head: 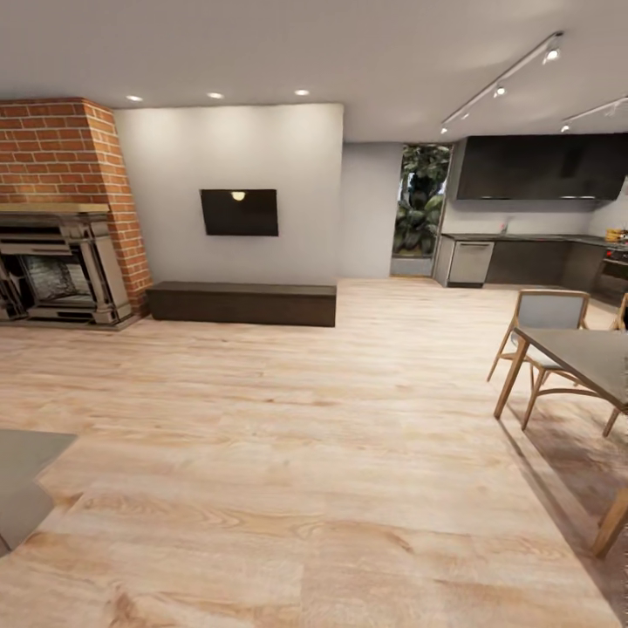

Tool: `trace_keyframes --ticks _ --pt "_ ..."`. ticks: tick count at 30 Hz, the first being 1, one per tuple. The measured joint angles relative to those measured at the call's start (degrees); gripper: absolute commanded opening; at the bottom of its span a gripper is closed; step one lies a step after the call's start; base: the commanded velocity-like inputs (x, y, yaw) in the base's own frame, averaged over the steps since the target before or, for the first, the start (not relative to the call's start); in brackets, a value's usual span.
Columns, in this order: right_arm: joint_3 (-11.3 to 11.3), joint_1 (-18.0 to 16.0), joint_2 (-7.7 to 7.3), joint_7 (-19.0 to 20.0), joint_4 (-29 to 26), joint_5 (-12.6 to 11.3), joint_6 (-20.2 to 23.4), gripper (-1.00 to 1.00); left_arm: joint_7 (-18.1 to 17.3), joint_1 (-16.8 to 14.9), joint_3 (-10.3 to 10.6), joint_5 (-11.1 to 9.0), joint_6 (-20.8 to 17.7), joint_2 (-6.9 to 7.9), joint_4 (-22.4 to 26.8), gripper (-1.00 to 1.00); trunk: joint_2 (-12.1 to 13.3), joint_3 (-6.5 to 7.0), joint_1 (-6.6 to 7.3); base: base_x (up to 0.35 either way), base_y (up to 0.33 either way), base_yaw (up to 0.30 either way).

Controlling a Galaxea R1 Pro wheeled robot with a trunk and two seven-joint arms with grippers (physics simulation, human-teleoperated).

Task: In the kitchen, take the popcorn bag from the countertop, put it into the microwave, and heat it until the popcorn is cooked so the cooked popcorn ends up inside the bag.

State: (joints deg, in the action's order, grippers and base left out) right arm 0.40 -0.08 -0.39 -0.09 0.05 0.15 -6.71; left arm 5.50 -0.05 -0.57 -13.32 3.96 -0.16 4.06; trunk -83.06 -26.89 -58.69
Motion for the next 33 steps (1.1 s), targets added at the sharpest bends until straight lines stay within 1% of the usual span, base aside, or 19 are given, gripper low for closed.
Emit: trace_keyframes --ticks 5,33 --pt "0.1 0.0 -0.09 0.0 0.0 0.1 0.0 1.0 -0.1 0.0 0.1 -0.1 -0.4 0.02 0.0 1.0 0.0 0.0 0.0 0.328 0.0 -0.067" --pt "0.2 0.0 -0.1 0.0 0.0 0.2 0.2 1.0 0.0 0.0 0.1 0.0 -0.4 0.0 0.0 1.0 0.0 0.0 0.0 0.328 0.0 -0.001"
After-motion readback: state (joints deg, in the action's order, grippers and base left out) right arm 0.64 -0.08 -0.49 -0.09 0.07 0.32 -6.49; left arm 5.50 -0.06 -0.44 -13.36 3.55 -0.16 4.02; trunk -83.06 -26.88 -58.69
